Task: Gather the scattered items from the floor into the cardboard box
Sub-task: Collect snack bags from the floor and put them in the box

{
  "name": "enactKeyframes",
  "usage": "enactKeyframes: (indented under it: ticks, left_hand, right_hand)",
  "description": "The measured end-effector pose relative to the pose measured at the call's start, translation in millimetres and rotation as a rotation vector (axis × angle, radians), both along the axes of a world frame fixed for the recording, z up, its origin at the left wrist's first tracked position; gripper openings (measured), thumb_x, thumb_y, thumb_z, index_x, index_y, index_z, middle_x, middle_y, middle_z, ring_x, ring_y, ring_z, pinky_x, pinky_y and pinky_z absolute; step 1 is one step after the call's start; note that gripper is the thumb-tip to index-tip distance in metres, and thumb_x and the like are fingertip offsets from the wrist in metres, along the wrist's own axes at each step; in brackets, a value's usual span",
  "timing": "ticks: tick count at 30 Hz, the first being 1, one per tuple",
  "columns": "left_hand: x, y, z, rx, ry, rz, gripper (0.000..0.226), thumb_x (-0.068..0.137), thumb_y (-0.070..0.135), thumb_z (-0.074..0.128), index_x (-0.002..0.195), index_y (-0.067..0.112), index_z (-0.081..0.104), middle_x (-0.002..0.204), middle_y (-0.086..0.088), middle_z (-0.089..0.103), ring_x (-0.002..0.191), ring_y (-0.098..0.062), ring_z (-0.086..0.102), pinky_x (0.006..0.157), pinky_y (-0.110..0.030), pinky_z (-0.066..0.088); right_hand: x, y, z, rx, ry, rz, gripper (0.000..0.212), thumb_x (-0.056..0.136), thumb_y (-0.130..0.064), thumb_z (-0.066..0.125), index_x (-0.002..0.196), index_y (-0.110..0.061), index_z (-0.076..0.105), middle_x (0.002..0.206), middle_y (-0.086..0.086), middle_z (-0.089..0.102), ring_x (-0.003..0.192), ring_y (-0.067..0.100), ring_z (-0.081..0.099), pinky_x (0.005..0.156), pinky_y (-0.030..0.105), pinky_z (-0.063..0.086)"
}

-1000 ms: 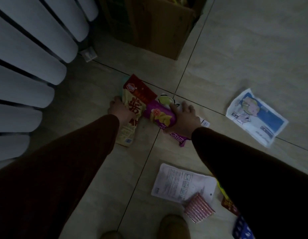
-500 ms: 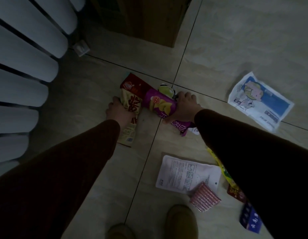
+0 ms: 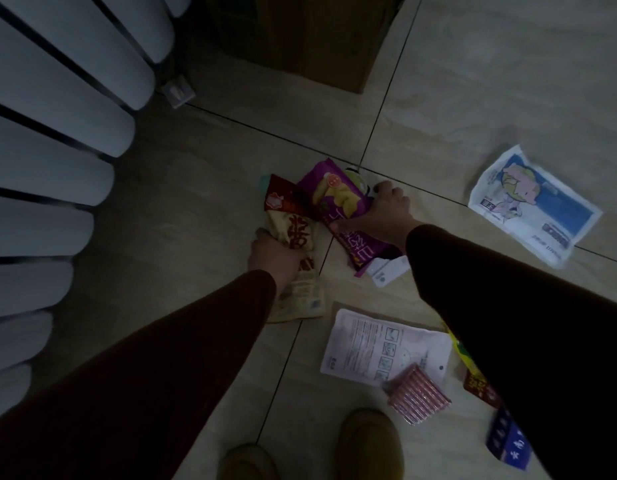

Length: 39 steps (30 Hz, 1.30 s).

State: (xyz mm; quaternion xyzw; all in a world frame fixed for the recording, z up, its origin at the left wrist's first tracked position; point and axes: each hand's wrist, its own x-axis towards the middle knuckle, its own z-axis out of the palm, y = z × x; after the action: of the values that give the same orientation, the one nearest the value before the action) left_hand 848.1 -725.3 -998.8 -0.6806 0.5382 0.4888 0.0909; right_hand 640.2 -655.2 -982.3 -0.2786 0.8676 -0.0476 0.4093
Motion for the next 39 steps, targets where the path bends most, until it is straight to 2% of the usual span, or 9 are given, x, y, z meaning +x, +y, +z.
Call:
enactKeyframes:
  ticks: [4, 10, 13, 16, 20, 25, 29, 33, 39]
  left_hand:
    - [-18, 9, -3, 0.046, 0.049, 0.065, 0.092, 0.056, 0.043, 0.078, 0.134, 0.019, 0.036, 0.128, -0.012, 0.056, 0.115, -0.035, 0.06, 0.096, -0.049, 0.052]
    - [-23, 12, 0, 0.003, 0.032, 0.023, 0.097, 0.059, 0.041, 0.082, 0.139, 0.012, 0.035, 0.13, -0.014, 0.057, 0.117, -0.037, 0.059, 0.097, -0.049, 0.051]
    - [-25, 11, 2, 0.011, 0.043, 0.034, 0.092, 0.067, 0.034, 0.084, 0.141, 0.012, 0.034, 0.133, -0.014, 0.055, 0.117, -0.036, 0.058, 0.096, -0.046, 0.051]
    - [-26, 7, 4, -0.004, 0.045, 0.063, 0.077, 0.071, 0.029, 0.081, 0.135, 0.013, 0.04, 0.129, -0.013, 0.057, 0.113, -0.035, 0.059, 0.093, -0.044, 0.051]
    - [-18, 3, 7, 0.028, 0.117, 0.111, 0.061, 0.069, 0.025, 0.076, 0.124, 0.019, 0.048, 0.114, -0.007, 0.066, 0.1, -0.03, 0.065, 0.091, -0.046, 0.055]
    - [11, 8, 9, 0.077, 0.16, 0.113, 0.07, 0.05, 0.038, 0.08, 0.117, 0.026, 0.06, 0.101, 0.0, 0.073, 0.088, -0.024, 0.072, 0.083, -0.049, 0.059]
    - [35, 24, 78, 0.056, 0.155, 0.129, 0.073, 0.054, 0.037, 0.083, 0.12, 0.023, 0.057, 0.106, -0.002, 0.071, 0.092, -0.024, 0.07, 0.085, -0.046, 0.059]
    - [56, 46, 158, 0.005, 0.158, 0.146, 0.064, 0.066, 0.03, 0.081, 0.125, 0.021, 0.055, 0.109, -0.001, 0.069, 0.096, -0.022, 0.067, 0.089, -0.045, 0.057]
    - [81, 95, 276, -0.062, 0.144, 0.073, 0.063, 0.069, 0.031, 0.084, 0.125, 0.021, 0.055, 0.114, -0.001, 0.068, 0.101, -0.023, 0.066, 0.088, -0.04, 0.055]
  right_hand:
    - [16, -1, 1, 0.003, -0.069, -0.131, 0.126, 0.058, -0.078, 0.08, 0.149, -0.006, 0.031, 0.141, 0.016, 0.04, 0.133, 0.035, 0.039, 0.11, 0.047, 0.04]
    - [23, 1, 4, -0.048, -0.229, -0.377, 0.138, 0.036, -0.083, 0.081, 0.145, -0.01, 0.038, 0.139, 0.011, 0.045, 0.128, 0.032, 0.05, 0.104, 0.052, 0.05]
    - [27, 4, 7, -0.132, -0.349, -0.536, 0.117, 0.034, -0.068, 0.093, 0.125, -0.017, 0.038, 0.123, 0.006, 0.056, 0.11, 0.028, 0.064, 0.088, 0.047, 0.06]
    - [31, 8, 9, -0.149, -0.549, -0.649, 0.095, 0.055, -0.049, 0.098, 0.121, -0.012, 0.041, 0.114, 0.008, 0.067, 0.091, 0.026, 0.073, 0.073, 0.038, 0.063]
    - [44, 11, 16, -0.204, -0.713, -0.708, 0.06, 0.074, -0.035, 0.091, 0.122, -0.013, 0.064, 0.101, 0.007, 0.079, 0.08, 0.021, 0.078, 0.066, 0.032, 0.064]
    - [63, 26, 49, -0.269, -0.69, -0.743, 0.044, 0.085, -0.017, 0.082, 0.115, -0.009, 0.052, 0.094, 0.005, 0.069, 0.074, 0.02, 0.071, 0.064, 0.034, 0.063]
    - [63, 50, 95, -0.334, -0.588, -0.761, 0.07, 0.081, -0.018, 0.086, 0.128, -0.013, 0.034, 0.113, 0.012, 0.062, 0.082, 0.026, 0.073, 0.065, 0.041, 0.064]
    - [63, 81, 166, -0.339, -0.57, -0.737, 0.071, 0.082, -0.018, 0.085, 0.13, -0.012, 0.032, 0.108, 0.01, 0.062, 0.075, 0.022, 0.073, 0.057, 0.035, 0.062]
    - [71, 144, 277, -0.356, -0.547, -0.745, 0.067, 0.082, -0.019, 0.085, 0.125, -0.013, 0.034, 0.108, 0.011, 0.061, 0.074, 0.025, 0.072, 0.067, 0.045, 0.064]
